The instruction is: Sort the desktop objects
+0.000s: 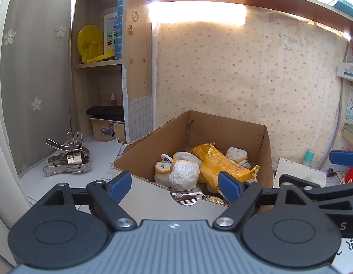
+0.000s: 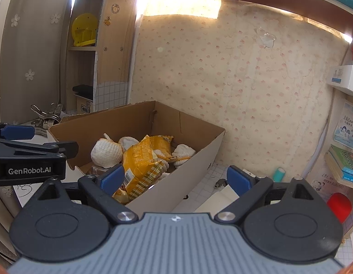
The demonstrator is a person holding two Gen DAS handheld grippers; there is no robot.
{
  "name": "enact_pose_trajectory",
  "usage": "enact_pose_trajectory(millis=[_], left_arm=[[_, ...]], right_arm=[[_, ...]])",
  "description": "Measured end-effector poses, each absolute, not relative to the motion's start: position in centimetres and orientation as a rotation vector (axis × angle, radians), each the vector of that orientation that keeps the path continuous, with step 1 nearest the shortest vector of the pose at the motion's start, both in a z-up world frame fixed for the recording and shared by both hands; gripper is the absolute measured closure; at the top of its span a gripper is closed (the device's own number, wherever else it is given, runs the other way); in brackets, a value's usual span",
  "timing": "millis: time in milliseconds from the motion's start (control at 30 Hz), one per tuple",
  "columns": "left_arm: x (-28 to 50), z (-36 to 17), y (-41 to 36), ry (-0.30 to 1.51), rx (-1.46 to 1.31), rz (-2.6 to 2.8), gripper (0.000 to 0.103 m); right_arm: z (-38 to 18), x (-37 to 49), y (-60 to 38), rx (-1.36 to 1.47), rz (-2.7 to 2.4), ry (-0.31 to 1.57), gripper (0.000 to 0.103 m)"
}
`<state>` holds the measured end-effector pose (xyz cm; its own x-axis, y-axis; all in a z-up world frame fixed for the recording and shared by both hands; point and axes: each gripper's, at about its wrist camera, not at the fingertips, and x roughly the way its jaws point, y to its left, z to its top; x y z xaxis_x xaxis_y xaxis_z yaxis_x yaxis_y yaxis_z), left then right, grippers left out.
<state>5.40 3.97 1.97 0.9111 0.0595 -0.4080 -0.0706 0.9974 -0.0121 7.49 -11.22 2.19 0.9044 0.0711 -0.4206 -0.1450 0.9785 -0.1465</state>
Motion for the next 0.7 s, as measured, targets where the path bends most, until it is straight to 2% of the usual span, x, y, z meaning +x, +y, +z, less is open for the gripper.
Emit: enact_pose_trajectory(millis=[133, 300, 700], left_arm=[[5.4, 1.9, 3.9, 0.418, -0.029, 0.066, 0.014], [5.6, 1.9, 4.0, 0.433, -0.034, 0.07, 0.004], [5.6, 2.4, 3.2, 0.396, 0.028, 0.093, 0.002]], right_arm=[[2.2, 7.5, -11.3, -0.173, 0.109, 0.426, 0.009], [2.2, 7.4, -11.8, -0.163, 0.105, 0.423, 0.009], [2.1, 7.4, -12.8, -0.146, 0.087, 0.423, 0.009]])
